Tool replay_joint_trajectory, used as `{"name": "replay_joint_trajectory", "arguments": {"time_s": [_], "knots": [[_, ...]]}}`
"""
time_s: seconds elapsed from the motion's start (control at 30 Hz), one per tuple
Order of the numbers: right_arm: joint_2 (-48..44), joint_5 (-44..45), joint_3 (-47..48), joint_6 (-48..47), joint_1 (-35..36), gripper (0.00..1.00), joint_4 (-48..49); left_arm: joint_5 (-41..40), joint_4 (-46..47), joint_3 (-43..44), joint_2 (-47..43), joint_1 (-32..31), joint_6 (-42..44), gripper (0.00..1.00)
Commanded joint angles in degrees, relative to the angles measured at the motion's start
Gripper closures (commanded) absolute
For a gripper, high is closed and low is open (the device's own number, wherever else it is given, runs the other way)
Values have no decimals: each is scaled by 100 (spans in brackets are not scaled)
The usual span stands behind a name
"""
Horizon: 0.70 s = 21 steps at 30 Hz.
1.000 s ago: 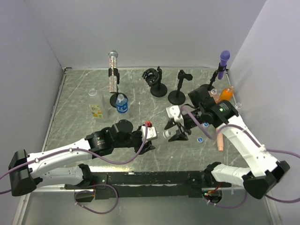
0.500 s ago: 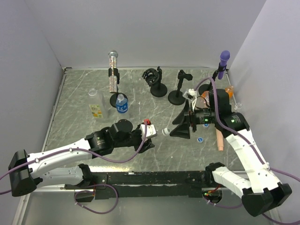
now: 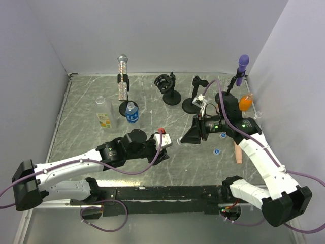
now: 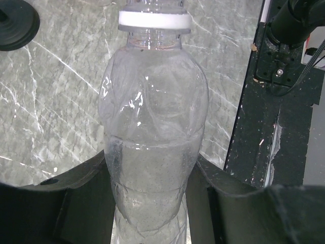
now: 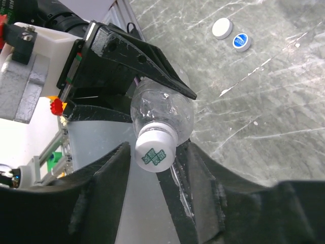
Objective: Unscrew the bottle caps
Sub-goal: Unscrew the bottle cap from the plastic bottle.
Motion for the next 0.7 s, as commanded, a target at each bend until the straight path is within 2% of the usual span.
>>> {"name": "replay_joint_trajectory", "arguments": {"time_s": [0.0, 0.23, 0.5, 0.6, 0.67], "knots": [[24, -3, 334, 11, 78, 48, -18, -113, 215, 220, 10, 23, -74, 64], [120, 76, 448, -121, 183, 45, -177, -157, 189, 300, 63, 23, -65, 64], [235, 138, 545, -218, 262, 51, -317, -166, 180, 264, 1, 23, -83, 64], [270, 103, 572, -297, 289, 61, -361, -166, 180, 282, 27, 23, -83, 64], [296, 41, 624, -411, 297, 73, -379, -148, 180, 291, 36, 23, -65, 64]]}}
